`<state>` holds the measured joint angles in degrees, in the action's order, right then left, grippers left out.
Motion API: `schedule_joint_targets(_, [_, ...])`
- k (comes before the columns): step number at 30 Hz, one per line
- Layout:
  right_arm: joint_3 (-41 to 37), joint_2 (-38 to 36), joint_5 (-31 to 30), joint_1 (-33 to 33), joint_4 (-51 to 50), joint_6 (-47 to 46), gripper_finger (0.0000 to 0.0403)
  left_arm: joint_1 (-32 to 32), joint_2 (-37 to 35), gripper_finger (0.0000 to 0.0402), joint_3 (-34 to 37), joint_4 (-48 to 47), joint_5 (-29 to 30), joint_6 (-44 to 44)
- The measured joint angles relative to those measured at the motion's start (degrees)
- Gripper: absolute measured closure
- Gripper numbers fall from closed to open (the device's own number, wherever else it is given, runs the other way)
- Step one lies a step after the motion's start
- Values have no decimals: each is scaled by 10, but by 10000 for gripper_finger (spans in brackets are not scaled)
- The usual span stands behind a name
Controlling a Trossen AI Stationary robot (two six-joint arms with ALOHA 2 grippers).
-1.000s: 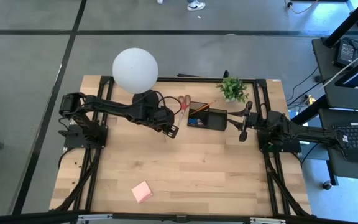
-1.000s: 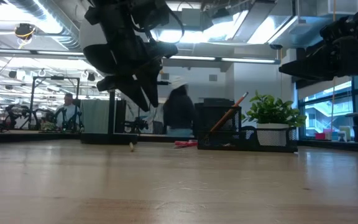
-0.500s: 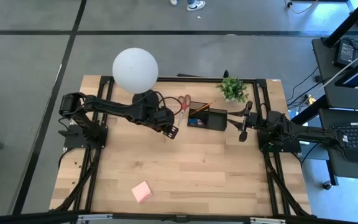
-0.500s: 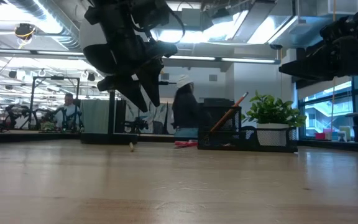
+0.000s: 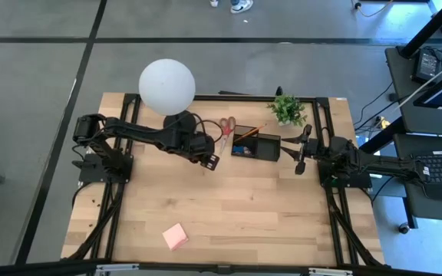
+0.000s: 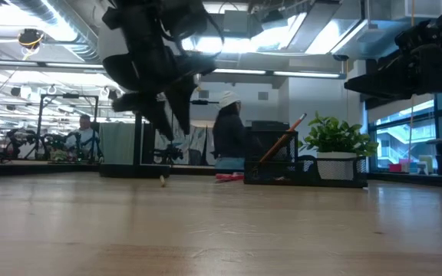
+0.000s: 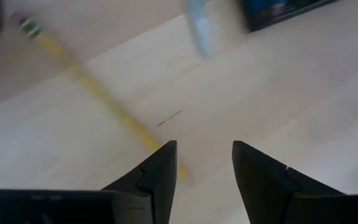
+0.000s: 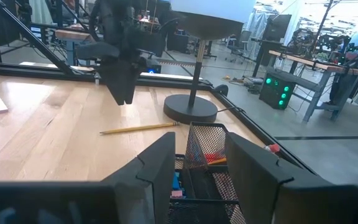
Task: Pick and place office supplies into organizer
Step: Put the yellow pencil into the black desk organizer
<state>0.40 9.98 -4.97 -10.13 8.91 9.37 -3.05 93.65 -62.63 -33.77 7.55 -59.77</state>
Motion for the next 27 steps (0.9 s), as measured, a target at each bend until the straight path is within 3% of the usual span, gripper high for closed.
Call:
schedule_joint_targets(7, [0,0,0,0,-1,4,258,0,0,253,0,-89,0,-107])
schedule_joint_targets(13, [0,0,0,0,-1,19,258,0,4,254,0,-62,4,-135])
schedule_joint_targets(27, [0,0,0,0,-5,18,258,-10,102,259,0,-31,-17,-158])
